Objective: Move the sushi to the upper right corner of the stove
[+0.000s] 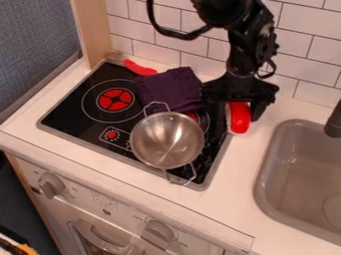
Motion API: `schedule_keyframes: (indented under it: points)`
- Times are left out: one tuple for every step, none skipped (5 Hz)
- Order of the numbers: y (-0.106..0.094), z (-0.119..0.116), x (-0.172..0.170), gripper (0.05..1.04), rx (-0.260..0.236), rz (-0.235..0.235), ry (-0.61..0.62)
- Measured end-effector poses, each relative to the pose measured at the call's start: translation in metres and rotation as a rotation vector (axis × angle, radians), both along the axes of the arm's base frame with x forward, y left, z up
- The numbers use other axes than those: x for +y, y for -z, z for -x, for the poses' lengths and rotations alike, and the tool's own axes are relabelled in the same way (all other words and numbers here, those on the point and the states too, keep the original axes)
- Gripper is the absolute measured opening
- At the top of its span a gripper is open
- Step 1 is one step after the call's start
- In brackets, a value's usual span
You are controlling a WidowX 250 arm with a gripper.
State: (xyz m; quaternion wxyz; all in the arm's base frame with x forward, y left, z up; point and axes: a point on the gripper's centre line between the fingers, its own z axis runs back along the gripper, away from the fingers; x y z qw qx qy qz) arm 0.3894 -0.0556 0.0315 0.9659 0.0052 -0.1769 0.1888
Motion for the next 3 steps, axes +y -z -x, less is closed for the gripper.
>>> schedule_keyframes:
  points:
    - [-0.041, 0.002, -0.001, 1.0, -0.073, 0.028, -0.005]
    - [-0.07, 0.009, -0.004, 1.0, -0.112, 0.068, -0.01]
    - [-0.098, 0.017, 0.006, 1.0, -0.156, 0.094, -0.031]
